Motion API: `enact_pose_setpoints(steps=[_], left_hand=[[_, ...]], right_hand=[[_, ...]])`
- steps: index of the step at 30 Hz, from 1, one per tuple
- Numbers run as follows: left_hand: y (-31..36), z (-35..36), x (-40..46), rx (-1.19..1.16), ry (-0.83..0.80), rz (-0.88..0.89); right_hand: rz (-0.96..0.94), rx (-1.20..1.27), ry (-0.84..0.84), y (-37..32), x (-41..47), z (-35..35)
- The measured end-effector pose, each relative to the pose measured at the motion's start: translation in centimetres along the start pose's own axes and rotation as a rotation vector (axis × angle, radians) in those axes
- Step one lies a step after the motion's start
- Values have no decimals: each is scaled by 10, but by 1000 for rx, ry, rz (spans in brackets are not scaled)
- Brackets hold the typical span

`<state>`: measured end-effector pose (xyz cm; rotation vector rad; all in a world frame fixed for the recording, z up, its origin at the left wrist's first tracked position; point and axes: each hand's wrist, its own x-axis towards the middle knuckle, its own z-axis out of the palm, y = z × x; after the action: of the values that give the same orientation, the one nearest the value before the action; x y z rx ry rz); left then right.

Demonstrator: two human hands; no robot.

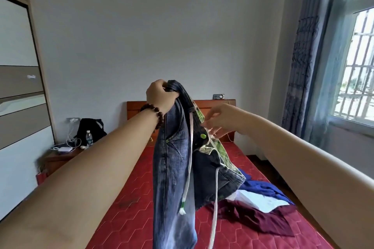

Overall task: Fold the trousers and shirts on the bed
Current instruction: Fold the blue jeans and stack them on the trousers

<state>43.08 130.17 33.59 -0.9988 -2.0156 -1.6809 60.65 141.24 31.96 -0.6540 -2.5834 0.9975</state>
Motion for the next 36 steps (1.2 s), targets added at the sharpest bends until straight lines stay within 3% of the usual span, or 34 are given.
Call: enact_pose_setpoints(steps=[2,3,7,9,14,19,21,24,26,29,32,36], left_hand=[[-2,-3,1,-48,1,-12],[-3,-5,2,-74,5,-25],[-4,-9,4,-143,16,-69],[-3,-11,4,-169,24,-85],[-14,-27,8,-204,24,-77],[-54,-56,7,74,-5,-18],[-74,-68,5,98,8,-63],[-96,-85,3,41,-8,-149],[-103,-94,2,-108,-66,-210],[-106,-104,0,-403,-187,-292],[-107,-106,-4,-524,-284,-376],[-119,-94,-6,-431,-201,-546]], right_hand=[[-19,-139,144,27,1,4],[-20,-162,138,41,1,9],[41,-100,-131,95,2,38],[56,-86,-166,114,3,50],[171,-220,17,158,9,60],[184,-332,132,162,14,28],[144,-214,123,161,14,7],[69,216,165,157,13,-16],[-19,548,266,152,11,-23],[-132,919,252,146,12,-28],[-76,1006,235,140,11,-29],[117,995,402,125,17,-19]])
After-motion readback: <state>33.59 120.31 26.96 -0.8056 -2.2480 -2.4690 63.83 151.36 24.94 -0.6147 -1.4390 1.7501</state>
